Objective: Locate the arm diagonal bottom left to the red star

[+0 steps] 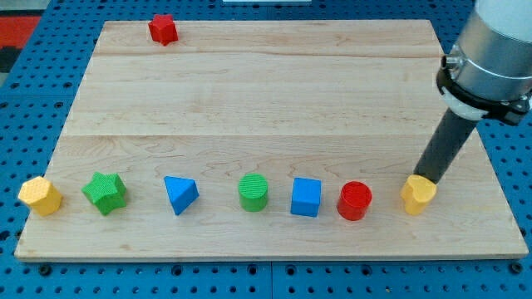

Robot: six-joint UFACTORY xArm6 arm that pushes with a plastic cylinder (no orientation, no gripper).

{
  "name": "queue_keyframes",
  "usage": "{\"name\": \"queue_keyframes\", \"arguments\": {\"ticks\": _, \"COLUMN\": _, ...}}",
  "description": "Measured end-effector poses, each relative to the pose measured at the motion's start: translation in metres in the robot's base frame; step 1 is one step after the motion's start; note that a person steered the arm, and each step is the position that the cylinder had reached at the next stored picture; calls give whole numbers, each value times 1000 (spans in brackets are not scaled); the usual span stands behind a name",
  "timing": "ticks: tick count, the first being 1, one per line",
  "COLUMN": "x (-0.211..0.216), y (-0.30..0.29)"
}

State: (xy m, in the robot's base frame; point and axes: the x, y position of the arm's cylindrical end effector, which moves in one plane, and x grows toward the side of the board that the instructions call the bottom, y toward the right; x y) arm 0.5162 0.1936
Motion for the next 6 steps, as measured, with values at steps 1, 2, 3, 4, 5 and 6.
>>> {"name": "queue_keyframes", "arguments": {"ticks": 1, "x": 8, "y": -1}}
{"name": "queue_keyframes", "arguments": {"ticks": 2, "x": 7, "y": -2}}
{"name": "queue_keyframes", "arguments": {"ticks": 3, "x": -53, "y": -18}}
{"name": "queue_keyframes", "arguments": {"ticks": 4, "x": -89, "y": -105}}
{"name": "queue_keyframes", "arguments": {"ticks": 5, "x": -115, "y": -210}}
{"name": "queue_keyframes", "arguments": {"ticks": 6, "x": -149, "y": -315}}
